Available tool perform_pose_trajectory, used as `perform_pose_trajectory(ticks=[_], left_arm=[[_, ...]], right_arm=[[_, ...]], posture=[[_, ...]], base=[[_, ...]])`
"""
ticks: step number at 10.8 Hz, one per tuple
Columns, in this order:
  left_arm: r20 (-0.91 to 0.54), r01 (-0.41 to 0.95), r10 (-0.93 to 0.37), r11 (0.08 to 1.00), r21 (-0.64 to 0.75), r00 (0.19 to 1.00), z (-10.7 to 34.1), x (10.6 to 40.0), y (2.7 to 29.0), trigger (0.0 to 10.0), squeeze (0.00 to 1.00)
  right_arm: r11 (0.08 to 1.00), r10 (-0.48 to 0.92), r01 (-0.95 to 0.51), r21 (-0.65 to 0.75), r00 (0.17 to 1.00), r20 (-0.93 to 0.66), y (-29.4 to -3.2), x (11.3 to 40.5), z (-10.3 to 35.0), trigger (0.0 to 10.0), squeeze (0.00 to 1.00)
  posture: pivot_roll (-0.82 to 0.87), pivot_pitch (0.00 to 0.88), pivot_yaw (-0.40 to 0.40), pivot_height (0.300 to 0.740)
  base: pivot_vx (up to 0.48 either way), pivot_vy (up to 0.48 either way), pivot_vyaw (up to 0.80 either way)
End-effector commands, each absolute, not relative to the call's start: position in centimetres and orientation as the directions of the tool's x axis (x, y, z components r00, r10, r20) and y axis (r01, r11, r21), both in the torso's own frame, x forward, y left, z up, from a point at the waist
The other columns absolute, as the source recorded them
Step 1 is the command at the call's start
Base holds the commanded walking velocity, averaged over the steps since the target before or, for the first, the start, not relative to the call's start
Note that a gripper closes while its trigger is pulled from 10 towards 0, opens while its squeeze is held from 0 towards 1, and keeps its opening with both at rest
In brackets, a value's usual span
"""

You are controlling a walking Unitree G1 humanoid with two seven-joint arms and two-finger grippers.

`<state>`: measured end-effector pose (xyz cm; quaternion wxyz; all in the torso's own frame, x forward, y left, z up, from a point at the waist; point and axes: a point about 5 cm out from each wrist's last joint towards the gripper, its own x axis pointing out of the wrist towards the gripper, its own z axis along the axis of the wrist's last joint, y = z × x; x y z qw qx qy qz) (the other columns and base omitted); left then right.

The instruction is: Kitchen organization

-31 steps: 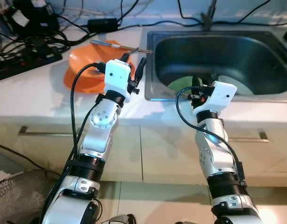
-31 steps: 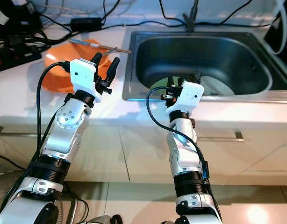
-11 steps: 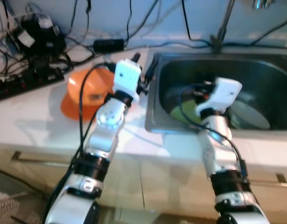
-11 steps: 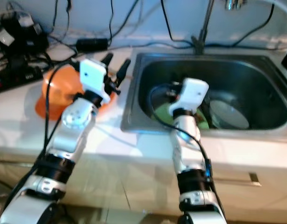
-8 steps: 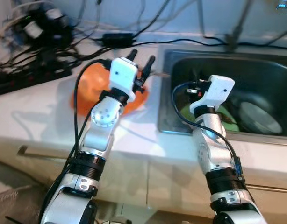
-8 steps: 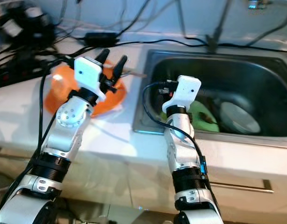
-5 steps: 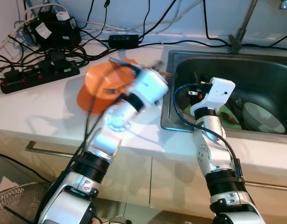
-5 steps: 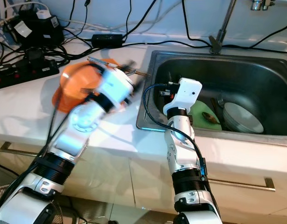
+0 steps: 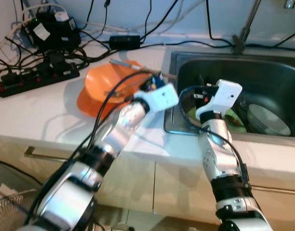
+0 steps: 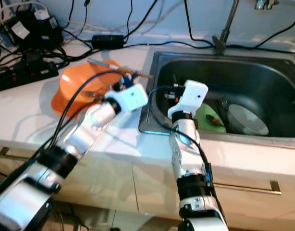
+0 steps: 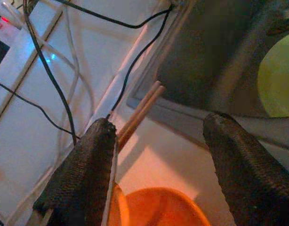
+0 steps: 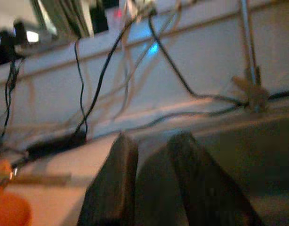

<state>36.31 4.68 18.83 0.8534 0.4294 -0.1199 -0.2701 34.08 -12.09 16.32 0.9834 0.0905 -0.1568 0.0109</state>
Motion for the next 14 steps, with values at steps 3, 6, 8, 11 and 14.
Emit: perform_pose_trajectory(ticks=[3,6,8,11,14], left_arm=[[-0.010,0.312,-0.529,0.485,0.817,0.849,20.0,37.3,3.8,10.0,0.00],[-0.002,0.259,-0.449,0.512,0.819,0.894,20.5,38.6,4.2,10.0,0.00],[-0.015,0.251,-0.418,0.516,0.819,0.908,20.6,39.1,4.5,10.0,0.00],[-0.045,0.274,-0.407,0.524,0.806,0.912,20.4,39.0,4.6,9.0,0.00],[-0.063,0.350,-0.503,0.500,0.793,0.862,20.3,38.1,3.3,10.0,0.00]], right_arm=[[0.983,-0.011,-0.042,0.176,0.956,0.294,-12.2,34.1,15.8,10.0,0.00],[0.983,-0.007,-0.046,0.176,0.956,0.293,-12.1,34.1,15.8,10.0,0.00],[0.984,-0.008,-0.045,0.174,0.957,0.292,-12.1,34.2,15.8,10.0,0.00],[0.984,-0.003,-0.048,0.171,0.958,0.288,-12.0,34.2,15.8,10.0,0.00],[0.984,0.000,-0.050,0.170,0.958,0.288,-12.0,34.3,15.8,10.0,0.00]], posture=[[0.02,0.055,0.056,0.740],[0.03,0.055,0.056,0.740],[0.02,0.054,0.059,0.740],[0.02,0.051,0.056,0.740],[0.03,0.047,0.055,0.740]], base=[[0.000,0.000,0.00],[0.000,0.000,0.00],[0.000,0.000,0.00],[0.000,0.000,0.00],[0.000,0.000,0.00]])
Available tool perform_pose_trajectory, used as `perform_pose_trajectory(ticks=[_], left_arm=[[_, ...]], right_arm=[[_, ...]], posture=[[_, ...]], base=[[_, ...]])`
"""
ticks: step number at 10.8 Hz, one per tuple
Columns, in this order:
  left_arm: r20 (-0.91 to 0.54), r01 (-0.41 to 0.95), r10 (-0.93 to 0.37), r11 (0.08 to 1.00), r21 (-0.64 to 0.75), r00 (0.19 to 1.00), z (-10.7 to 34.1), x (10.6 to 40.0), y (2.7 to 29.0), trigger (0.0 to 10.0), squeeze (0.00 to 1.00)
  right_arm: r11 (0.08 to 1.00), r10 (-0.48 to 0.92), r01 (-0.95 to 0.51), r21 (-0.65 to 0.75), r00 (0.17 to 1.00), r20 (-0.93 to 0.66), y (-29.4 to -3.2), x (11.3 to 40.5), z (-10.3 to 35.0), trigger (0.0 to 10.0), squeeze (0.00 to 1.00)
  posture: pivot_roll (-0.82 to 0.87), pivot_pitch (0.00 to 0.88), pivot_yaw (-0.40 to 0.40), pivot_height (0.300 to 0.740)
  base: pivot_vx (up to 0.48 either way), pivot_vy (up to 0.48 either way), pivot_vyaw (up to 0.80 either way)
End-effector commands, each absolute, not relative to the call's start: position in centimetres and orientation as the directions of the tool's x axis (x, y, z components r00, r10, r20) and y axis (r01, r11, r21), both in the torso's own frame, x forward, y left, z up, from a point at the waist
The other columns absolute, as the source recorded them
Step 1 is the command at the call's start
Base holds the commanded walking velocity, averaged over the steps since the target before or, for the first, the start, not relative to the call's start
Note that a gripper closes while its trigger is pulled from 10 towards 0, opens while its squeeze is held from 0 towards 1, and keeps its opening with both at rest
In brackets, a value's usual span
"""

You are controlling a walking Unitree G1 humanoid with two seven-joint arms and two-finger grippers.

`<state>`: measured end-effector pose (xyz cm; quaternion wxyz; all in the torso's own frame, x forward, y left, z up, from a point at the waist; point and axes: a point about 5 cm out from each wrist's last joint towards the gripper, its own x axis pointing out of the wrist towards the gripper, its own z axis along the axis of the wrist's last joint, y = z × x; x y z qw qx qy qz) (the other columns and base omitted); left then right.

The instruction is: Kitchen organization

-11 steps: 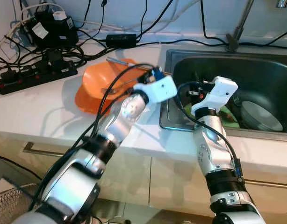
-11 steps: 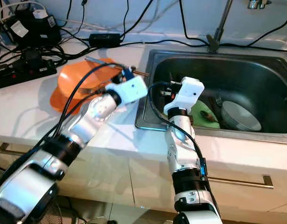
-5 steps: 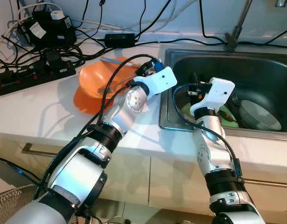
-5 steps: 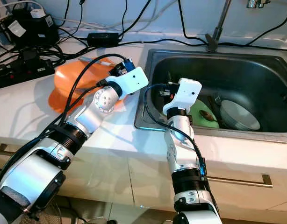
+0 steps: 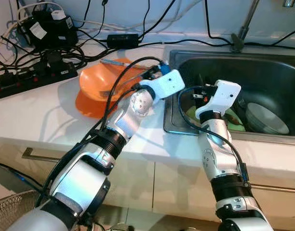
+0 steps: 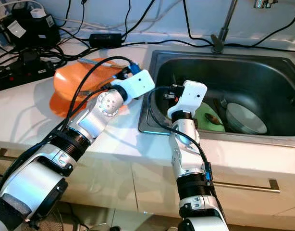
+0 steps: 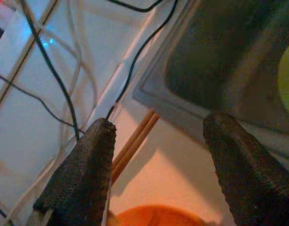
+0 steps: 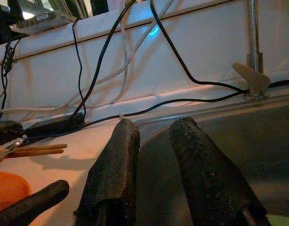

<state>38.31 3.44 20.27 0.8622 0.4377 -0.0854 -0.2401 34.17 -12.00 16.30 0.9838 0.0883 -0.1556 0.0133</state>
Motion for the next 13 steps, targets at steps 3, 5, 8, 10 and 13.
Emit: perform_pose_trajectory(ticks=[3,5,8,10,13], left_arm=[[-0.058,0.313,-0.495,0.449,0.837,0.867,20.5,38.3,2.7,10.0,0.00],[-0.079,0.288,-0.475,0.385,0.877,0.877,20.4,38.9,2.1,10.0,0.00],[-0.084,0.239,-0.429,0.322,0.916,0.899,20.2,39.4,1.9,10.0,0.00],[-0.076,0.198,-0.380,0.293,0.935,0.922,20.5,40.0,2.5,10.0,0.00],[-0.073,0.178,-0.334,0.295,0.939,0.940,20.3,40.4,3.0,10.0,0.00]], right_arm=[[0.984,0.002,-0.053,0.170,0.958,0.288,-11.9,34.3,15.8,10.0,0.00],[0.984,0.003,-0.054,0.170,0.958,0.288,-11.9,34.3,15.8,10.0,0.00],[0.984,-0.003,-0.048,0.170,0.958,0.288,-12.0,34.1,15.7,10.0,0.00],[0.984,-0.005,-0.046,0.171,0.958,0.287,-12.0,34.0,15.6,10.0,0.00],[0.984,-0.008,-0.044,0.175,0.958,0.285,-11.9,33.9,15.5,10.0,0.00]], posture=[[0.03,0.048,0.054,0.740],[0.02,0.050,0.058,0.740],[0.01,0.051,0.063,0.740],[0.01,0.054,0.065,0.740],[0.00,0.054,0.069,0.740]], base=[[0.000,0.000,0.00],[0.000,0.000,0.00],[0.000,0.000,0.00],[0.000,0.000,0.00],[0.000,0.000,0.00]])
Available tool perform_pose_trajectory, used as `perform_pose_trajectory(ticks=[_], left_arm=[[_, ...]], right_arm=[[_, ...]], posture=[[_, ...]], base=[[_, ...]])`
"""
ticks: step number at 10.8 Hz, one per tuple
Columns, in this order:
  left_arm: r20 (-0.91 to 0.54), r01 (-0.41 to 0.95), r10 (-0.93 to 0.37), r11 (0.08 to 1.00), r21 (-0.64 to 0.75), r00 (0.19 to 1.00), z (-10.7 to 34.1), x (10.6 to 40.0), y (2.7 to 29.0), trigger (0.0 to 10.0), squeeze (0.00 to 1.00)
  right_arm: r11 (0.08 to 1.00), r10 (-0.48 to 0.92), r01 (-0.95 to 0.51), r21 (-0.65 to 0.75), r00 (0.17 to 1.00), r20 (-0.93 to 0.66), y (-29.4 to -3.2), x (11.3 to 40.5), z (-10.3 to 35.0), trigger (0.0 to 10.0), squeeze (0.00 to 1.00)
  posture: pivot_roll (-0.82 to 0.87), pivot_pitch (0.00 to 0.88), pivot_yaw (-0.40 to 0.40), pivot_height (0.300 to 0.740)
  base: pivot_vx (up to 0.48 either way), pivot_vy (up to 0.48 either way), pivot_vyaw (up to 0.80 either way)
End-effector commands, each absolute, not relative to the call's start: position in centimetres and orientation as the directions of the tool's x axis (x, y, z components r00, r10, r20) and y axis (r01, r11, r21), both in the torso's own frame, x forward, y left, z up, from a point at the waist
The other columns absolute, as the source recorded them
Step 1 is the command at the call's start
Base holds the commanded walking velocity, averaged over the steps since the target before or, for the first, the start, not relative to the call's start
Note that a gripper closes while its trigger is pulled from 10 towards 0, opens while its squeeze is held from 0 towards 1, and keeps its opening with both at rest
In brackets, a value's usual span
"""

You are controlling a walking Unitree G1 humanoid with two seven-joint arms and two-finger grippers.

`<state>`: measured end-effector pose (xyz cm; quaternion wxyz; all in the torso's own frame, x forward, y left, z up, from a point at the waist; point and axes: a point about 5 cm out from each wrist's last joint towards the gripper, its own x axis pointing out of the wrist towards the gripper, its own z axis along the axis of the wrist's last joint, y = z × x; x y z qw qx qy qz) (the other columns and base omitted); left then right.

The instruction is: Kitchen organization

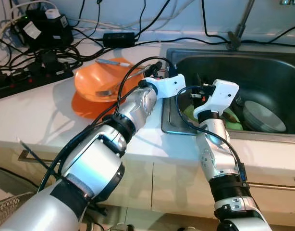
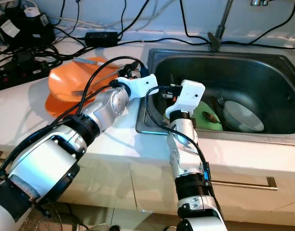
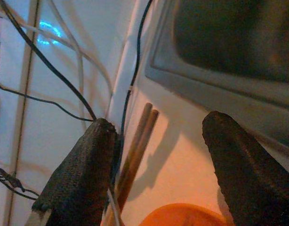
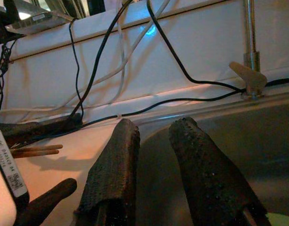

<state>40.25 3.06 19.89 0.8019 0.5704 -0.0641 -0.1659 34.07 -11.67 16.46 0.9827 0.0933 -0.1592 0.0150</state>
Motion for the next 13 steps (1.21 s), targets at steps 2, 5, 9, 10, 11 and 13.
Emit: perform_pose_trajectory(ticks=[2,5,9,10,11,13], left_arm=[[-0.075,0.183,-0.332,0.307,0.934,0.940,19.9,40.3,2.9,0.0,0.00],[-0.062,0.182,-0.346,0.324,0.929,0.936,19.7,40.1,2.5,0.0,0.00],[-0.036,0.161,-0.343,0.342,0.926,0.939,19.9,40.1,2.6,0.0,0.00],[-0.026,0.153,-0.343,0.351,0.924,0.939,20.1,40.2,2.6,0.0,0.00],[-0.002,0.134,-0.343,0.362,0.922,0.939,20.7,40.3,2.6,0.0,0.00],[0.075,0.069,-0.343,0.388,0.919,0.936,22.4,40.6,2.7,0.0,0.00]], right_arm=[[0.984,-0.022,-0.030,0.175,0.958,0.286,-12.3,33.7,15.4,10.0,0.00],[0.984,-0.026,-0.026,0.176,0.958,0.284,-12.3,33.7,15.4,10.0,0.00],[0.984,-0.032,-0.021,0.179,0.958,0.286,-12.3,33.7,15.4,10.0,0.00],[0.984,-0.035,-0.018,0.178,0.957,0.287,-12.3,33.7,15.4,10.0,0.00],[0.984,-0.037,-0.016,0.179,0.957,0.288,-12.4,33.7,15.4,10.0,0.00],[0.983,-0.039,-0.015,0.180,0.956,0.291,-12.4,33.8,15.5,10.0,0.00]], posture=[[-0.01,0.057,0.071,0.740],[0.00,0.056,0.070,0.740],[0.00,0.055,0.069,0.740],[0.00,0.054,0.069,0.740],[0.00,0.052,0.068,0.740],[0.00,0.047,0.066,0.740]], base=[[0.000,0.000,0.00],[0.000,0.000,0.00],[0.000,0.000,0.00],[0.000,0.000,0.00],[0.000,0.000,0.00],[0.000,0.000,0.00]])
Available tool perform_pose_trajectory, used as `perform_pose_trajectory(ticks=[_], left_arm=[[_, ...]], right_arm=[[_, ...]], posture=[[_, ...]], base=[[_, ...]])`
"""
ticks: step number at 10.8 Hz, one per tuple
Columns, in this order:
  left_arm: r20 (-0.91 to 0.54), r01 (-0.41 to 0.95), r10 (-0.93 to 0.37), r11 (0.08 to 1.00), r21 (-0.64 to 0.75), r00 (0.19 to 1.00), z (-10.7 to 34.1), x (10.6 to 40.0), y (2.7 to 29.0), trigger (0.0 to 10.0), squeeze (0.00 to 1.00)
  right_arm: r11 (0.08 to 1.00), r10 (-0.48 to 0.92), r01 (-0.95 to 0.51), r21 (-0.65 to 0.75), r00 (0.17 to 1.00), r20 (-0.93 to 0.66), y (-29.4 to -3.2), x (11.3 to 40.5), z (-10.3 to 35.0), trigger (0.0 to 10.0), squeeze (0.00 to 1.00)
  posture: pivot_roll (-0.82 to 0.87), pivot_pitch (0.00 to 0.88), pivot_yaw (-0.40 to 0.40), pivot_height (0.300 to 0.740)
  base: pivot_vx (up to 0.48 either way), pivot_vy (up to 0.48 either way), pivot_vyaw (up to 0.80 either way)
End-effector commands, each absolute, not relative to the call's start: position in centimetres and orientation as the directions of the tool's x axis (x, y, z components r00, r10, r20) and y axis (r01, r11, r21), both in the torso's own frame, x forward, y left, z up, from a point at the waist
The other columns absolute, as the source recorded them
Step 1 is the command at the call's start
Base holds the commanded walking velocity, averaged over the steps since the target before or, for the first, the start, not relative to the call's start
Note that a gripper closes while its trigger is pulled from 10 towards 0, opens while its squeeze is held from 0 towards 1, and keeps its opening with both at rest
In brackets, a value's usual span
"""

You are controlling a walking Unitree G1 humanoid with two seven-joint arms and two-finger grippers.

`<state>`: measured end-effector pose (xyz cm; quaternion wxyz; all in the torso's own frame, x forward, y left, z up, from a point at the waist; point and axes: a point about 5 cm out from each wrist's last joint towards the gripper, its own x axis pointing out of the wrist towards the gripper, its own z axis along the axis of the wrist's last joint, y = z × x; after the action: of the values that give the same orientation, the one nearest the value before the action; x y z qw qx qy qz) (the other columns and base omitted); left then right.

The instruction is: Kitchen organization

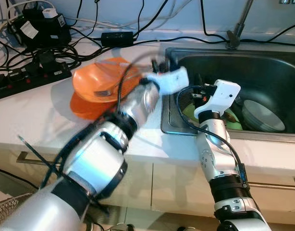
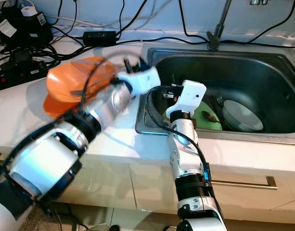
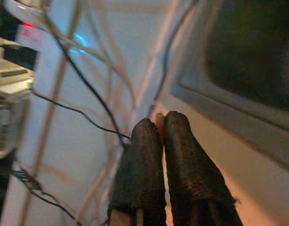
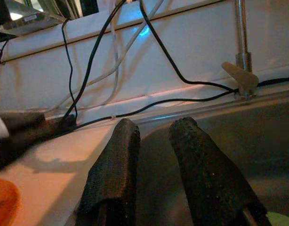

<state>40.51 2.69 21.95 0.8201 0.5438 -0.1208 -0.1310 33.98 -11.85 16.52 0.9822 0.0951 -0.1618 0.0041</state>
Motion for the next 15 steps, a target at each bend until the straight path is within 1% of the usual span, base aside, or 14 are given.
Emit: perform_pose_trajectory(ticks=[1,4,6,7,8,9,10,11,12,13,14,15], left_arm=[[0.112,0.035,-0.338,0.400,0.916,0.935,23.1,40.7,2.9,0.0,0.00],[0.189,-0.027,-0.339,0.429,0.903,0.922,24.9,40.9,3.0,0.0,0.00],[0.267,-0.081,-0.356,0.461,0.884,0.895,26.5,40.8,2.8,0.0,0.00],[0.360,-0.131,-0.393,0.501,0.856,0.846,28.1,40.4,2.5,9.8,0.00],[0.459,-0.191,-0.422,0.540,0.820,0.782,30.0,39.8,2.4,10.0,0.00],[0.637,-0.293,-0.430,0.630,0.719,0.639,33.8,38.4,2.8,10.0,0.00],[0.669,-0.300,-0.428,0.656,0.693,0.608,34.4,38.0,3.0,10.0,0.00],[0.720,-0.173,-0.389,0.802,0.571,0.574,35.7,37.2,3.7,10.0,0.00],[0.734,-0.070,-0.365,0.870,0.488,0.572,36.0,36.9,4.3,10.0,0.00],[0.753,0.111,-0.342,0.934,0.341,0.562,36.2,36.5,5.1,10.0,0.00],[0.759,0.274,-0.316,0.943,0.187,0.569,35.9,36.1,5.9,10.0,0.00],[0.759,0.344,-0.305,0.932,0.114,0.575,35.7,35.9,6.2,10.0,0.00]], right_arm=[[0.983,-0.041,-0.013,0.181,0.955,0.293,-12.4,33.9,15.6,10.0,0.00],[0.984,-0.041,-0.014,0.180,0.954,0.298,-12.5,34.0,15.7,10.0,0.00],[0.984,-0.041,-0.013,0.177,0.953,0.301,-12.5,34.1,15.8,10.0,0.00],[0.984,-0.042,-0.013,0.176,0.952,0.303,-12.6,34.2,15.9,10.0,0.00],[0.984,-0.042,-0.012,0.175,0.952,0.305,-12.6,34.2,15.9,10.0,0.00],[0.985,-0.042,-0.012,0.175,0.952,0.304,-12.6,34.3,15.9,10.0,0.00],[0.985,-0.041,-0.013,0.175,0.952,0.304,-12.6,34.3,15.9,10.0,0.00],[0.985,-0.036,-0.019,0.174,0.952,0.306,-12.5,34.4,16.0,10.0,0.00],[0.985,-0.034,-0.020,0.173,0.951,0.307,-12.4,34.5,16.1,10.0,0.00],[0.986,-0.033,-0.020,0.165,0.951,0.308,-12.5,34.5,16.1,10.0,0.00],[0.991,-0.025,-0.016,0.132,0.952,0.305,-12.7,34.5,15.9,10.0,0.00],[0.994,-0.017,-0.015,0.104,0.952,0.306,-12.9,34.5,15.9,10.0,0.53]], posture=[[0.00,0.045,0.065,0.740],[0.00,0.037,0.062,0.740],[0.00,0.034,0.060,0.740],[0.00,0.032,0.059,0.740],[0.00,0.030,0.059,0.740],[0.01,0.026,0.056,0.740],[0.02,0.024,0.056,0.740],[0.01,0.012,0.057,0.740],[0.01,0.009,0.057,0.740],[0.00,0.000,0.055,0.740],[0.00,0.000,0.053,0.740],[0.00,0.000,0.053,0.740]], base=[[0.000,0.000,0.00],[0.000,0.000,0.00],[0.000,0.000,0.00],[0.000,0.000,0.00],[0.000,0.000,0.00],[0.000,0.000,0.00],[0.000,0.000,0.00],[0.000,0.000,0.00],[0.000,0.000,0.00],[0.000,0.000,0.00],[0.000,0.000,0.00],[0.000,0.000,0.00]])
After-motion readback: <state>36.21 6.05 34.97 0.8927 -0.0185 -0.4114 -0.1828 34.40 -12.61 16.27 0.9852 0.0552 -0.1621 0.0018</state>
